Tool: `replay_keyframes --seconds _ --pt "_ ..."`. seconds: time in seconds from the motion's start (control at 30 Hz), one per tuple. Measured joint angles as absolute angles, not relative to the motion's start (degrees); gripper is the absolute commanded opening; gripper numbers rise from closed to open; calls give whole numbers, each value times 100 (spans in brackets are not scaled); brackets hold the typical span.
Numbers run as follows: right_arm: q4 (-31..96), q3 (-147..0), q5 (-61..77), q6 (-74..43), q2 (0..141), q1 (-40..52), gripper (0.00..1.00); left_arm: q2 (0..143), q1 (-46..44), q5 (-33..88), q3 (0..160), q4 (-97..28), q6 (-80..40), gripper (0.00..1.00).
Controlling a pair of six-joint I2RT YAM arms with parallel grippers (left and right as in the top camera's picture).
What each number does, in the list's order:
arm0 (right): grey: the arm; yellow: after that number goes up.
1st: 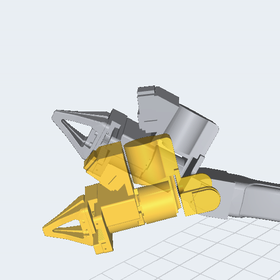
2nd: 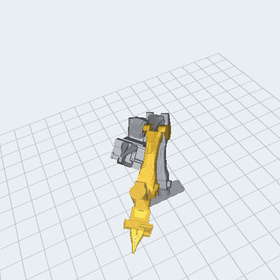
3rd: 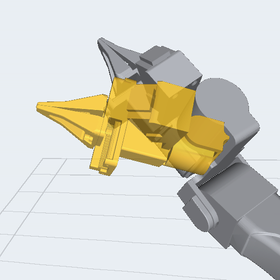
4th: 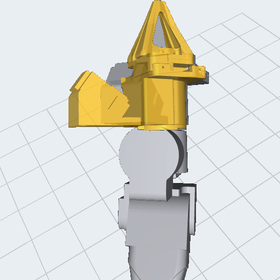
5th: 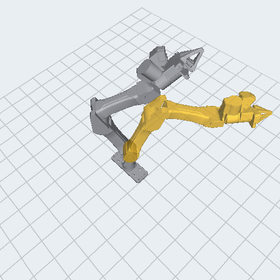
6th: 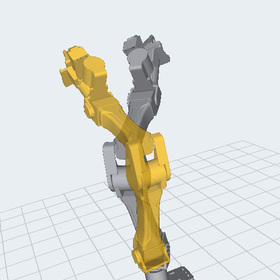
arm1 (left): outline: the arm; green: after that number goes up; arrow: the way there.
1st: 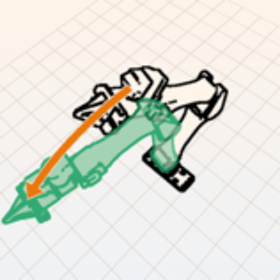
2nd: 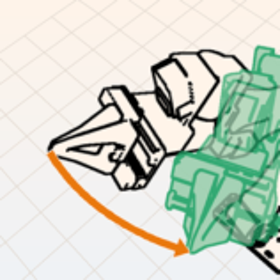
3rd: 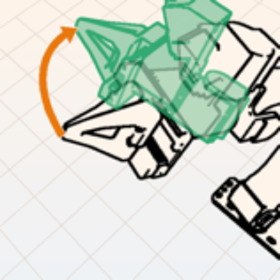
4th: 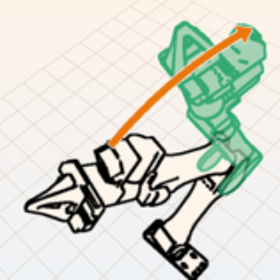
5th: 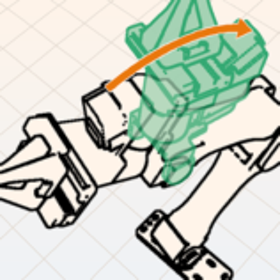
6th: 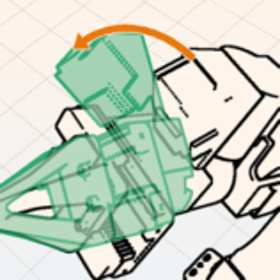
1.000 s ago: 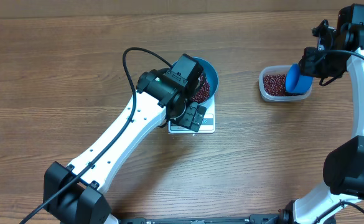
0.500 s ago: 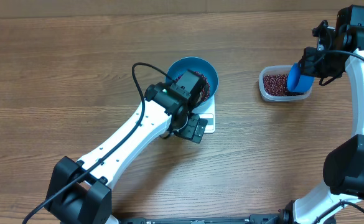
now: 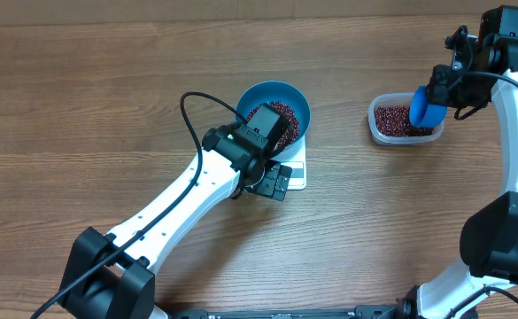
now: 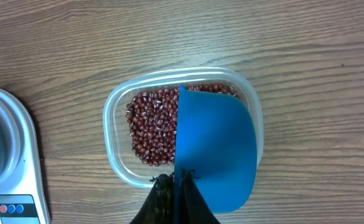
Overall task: Scoop item into bowl and weigh 150g on scale
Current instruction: 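Dip the blue scoop into the beans in the clear container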
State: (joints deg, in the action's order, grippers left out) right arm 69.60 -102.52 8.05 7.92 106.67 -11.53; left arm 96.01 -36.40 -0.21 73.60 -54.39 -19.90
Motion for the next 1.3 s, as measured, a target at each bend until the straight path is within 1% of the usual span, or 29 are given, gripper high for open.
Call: replay_keyframes --seconds 0.23,0.47,0.87,1.07,1.3 --pt "6987 -10252 661 882 10667 -1153 4 9601 -3640 -25 7024 -4952 -2005 100" --pt "6947 -10224 502 902 10667 -1109 4 9601 -3640 -73 7008 -4869 -2008 100" --pt "5802 -9094 -27 904 10669 -593 4 9601 -3640 -110 7004 -4860 -2069 100" --pt "5636 -8853 97 904 10669 -445 4 9601 -3640 -110 7004 -4860 -2069 100" --pt "5610 -8805 707 705 10669 -440 4 9601 -3640 -110 7000 -4860 -2069 100"
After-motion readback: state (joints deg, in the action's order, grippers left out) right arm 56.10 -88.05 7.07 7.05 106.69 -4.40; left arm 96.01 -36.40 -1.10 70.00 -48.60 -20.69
